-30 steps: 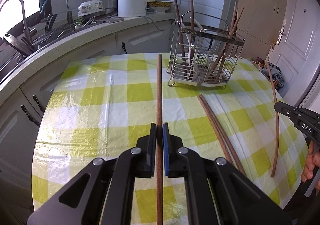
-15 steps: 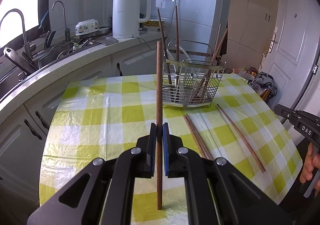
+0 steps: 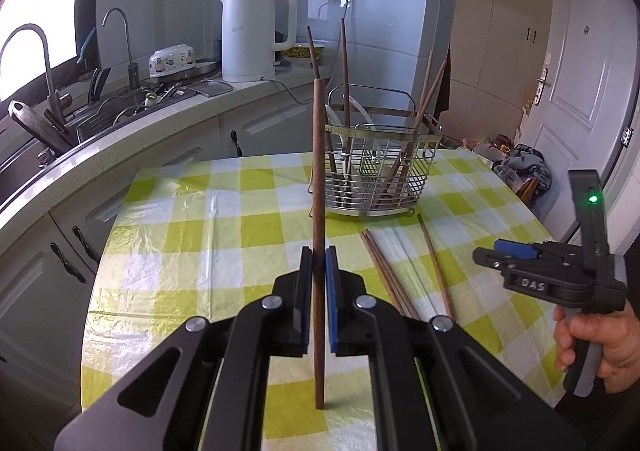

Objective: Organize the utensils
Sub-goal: 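Lift both chopsticks upright and carry them over the wire rack, then lower both chopsticks into the wire rack and open both tools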

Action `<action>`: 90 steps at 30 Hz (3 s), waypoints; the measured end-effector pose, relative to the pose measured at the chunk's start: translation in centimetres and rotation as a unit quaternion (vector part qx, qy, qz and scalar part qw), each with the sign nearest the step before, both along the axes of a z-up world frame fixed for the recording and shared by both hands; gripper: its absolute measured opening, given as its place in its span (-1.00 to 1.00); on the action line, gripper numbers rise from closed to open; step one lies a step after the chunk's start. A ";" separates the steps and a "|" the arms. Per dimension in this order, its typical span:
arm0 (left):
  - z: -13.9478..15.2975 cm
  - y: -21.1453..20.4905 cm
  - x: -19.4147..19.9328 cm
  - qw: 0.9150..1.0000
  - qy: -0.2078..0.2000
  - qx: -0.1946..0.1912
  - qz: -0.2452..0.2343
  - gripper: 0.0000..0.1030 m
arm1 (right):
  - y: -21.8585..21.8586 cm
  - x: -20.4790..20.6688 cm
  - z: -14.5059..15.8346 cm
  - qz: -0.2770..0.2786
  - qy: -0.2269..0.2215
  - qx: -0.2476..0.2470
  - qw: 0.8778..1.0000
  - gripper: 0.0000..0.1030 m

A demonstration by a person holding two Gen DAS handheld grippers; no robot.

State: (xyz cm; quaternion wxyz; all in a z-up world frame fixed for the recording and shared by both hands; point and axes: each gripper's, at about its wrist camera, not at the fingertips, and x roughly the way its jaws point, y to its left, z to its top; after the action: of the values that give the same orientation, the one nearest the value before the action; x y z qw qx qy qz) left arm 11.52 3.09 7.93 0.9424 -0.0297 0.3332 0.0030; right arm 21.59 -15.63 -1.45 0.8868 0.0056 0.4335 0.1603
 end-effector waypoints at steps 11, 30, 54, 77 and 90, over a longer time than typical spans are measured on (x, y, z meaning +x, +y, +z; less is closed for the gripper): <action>0.7 0.4 -0.2 1.000 -0.009 -0.002 -0.004 -0.87 | 4.3 3.1 -4.8 0.001 0.040 -0.064 0.997 -0.57; 0.7 0.0 0.2 1.000 -0.010 -0.008 -0.012 -0.87 | -0.1 -1.4 0.7 -0.008 -0.028 -0.015 0.999 -0.86; 2.9 -0.6 1.2 0.998 -0.019 -0.036 -0.043 -0.88 | -2.0 -4.8 9.0 0.006 -0.103 0.020 0.995 -0.87; 17.6 -1.9 13.3 0.992 -0.107 0.006 -0.062 -0.88 | 2.9 8.4 22.5 0.010 -0.185 0.059 0.981 -0.87; 13.6 -1.8 18.8 0.996 -0.073 0.009 -0.053 -0.88 | 2.5 13.2 18.6 -0.009 -0.164 0.059 0.985 -0.87</action>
State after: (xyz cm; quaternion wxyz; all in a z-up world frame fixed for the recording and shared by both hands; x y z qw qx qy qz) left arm 30.35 1.26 21.55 0.9633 -0.0035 0.2643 -0.0460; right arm 34.78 -13.14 17.18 0.9453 0.0357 0.2720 0.1764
